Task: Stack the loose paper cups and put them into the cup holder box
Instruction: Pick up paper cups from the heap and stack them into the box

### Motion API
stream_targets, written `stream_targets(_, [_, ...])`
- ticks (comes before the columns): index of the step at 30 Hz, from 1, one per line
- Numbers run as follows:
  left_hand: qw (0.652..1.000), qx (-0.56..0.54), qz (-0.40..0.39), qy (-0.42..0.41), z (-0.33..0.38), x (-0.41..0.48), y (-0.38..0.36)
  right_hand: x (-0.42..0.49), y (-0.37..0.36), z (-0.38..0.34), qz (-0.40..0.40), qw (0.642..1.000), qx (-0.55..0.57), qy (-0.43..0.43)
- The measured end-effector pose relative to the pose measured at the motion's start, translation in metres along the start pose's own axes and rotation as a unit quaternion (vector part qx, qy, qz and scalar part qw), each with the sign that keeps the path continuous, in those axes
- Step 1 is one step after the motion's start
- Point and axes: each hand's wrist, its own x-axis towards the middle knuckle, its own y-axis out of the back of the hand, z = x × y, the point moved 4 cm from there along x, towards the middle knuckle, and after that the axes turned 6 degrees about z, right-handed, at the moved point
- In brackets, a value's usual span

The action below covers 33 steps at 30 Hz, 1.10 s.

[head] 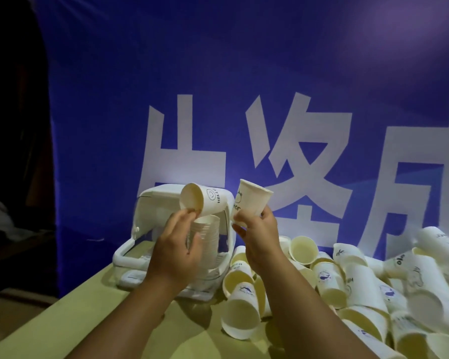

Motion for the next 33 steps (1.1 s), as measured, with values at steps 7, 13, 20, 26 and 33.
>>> stream_targets(7, [0.997, 0.053, 0.040, -0.045, -0.006, 0.011, 0.012, 0.006, 0.000, -0.007, 0.021, 0.992, -0.108, 0.063])
stream_targets(13, [0.991, 0.110, 0.046, -0.054, -0.011, 0.018, 0.016, -0.003, -0.007, -0.014, 0.001, 0.947, -0.260, 0.190])
stream_targets(20, [0.988, 0.092, -0.107, 0.060, -0.021, -0.002, -0.009, -0.010, -0.007, -0.009, -0.009, 0.920, -0.331, 0.211])
stream_targets(26, [0.990, -0.013, -0.100, 0.099, -0.017, -0.008, -0.015, -0.016, -0.016, -0.017, -0.039, 0.900, -0.361, 0.240])
stream_targets(33, [0.991, -0.023, -0.074, 0.109, -0.012, -0.008, -0.016, -0.027, -0.029, -0.022, -0.121, 0.778, -0.543, 0.292])
